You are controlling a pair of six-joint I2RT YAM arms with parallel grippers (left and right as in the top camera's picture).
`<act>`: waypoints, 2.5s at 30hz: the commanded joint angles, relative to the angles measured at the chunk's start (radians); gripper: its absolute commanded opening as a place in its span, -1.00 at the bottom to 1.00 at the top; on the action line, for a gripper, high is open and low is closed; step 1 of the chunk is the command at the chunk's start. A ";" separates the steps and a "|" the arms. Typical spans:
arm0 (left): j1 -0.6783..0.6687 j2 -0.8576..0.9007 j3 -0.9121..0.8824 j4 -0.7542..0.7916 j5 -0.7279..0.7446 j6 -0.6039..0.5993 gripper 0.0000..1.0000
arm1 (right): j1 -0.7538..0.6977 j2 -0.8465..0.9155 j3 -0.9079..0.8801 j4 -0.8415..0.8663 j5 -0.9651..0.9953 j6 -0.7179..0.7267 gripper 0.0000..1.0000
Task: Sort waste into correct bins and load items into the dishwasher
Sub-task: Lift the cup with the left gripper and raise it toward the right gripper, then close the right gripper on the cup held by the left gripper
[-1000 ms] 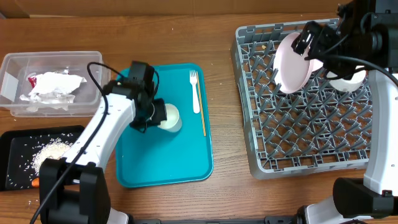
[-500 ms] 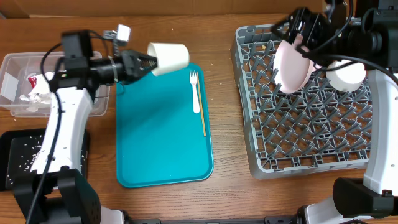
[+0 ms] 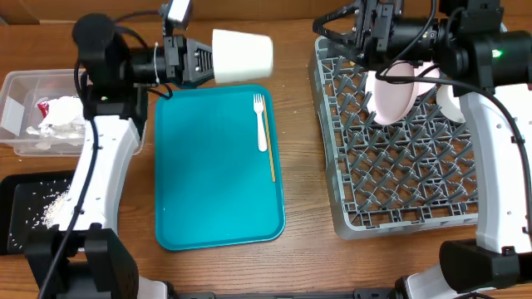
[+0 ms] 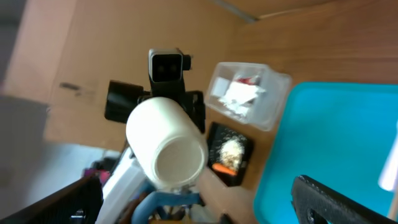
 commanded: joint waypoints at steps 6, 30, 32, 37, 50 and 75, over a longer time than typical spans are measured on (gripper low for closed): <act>-0.046 -0.020 0.014 0.554 -0.068 -0.683 -0.92 | 0.001 -0.001 -0.007 0.089 -0.182 0.103 1.00; -0.155 0.000 0.014 0.558 -0.206 -0.686 -0.92 | 0.103 -0.001 -0.007 0.280 -0.318 0.253 1.00; -0.166 0.000 0.014 0.532 -0.209 -0.681 -0.92 | 0.117 -0.001 -0.007 0.302 -0.317 0.262 1.00; -0.169 0.001 0.014 0.518 -0.193 -0.674 -0.92 | 0.118 -0.001 -0.007 0.331 -0.317 0.278 1.00; -0.169 0.001 0.014 0.515 -0.185 -0.678 -0.92 | 0.118 -0.001 -0.007 0.332 -0.292 0.278 0.48; -0.168 0.001 0.014 0.512 -0.128 -0.723 -0.92 | 0.131 0.002 -0.007 0.396 -0.274 0.274 0.51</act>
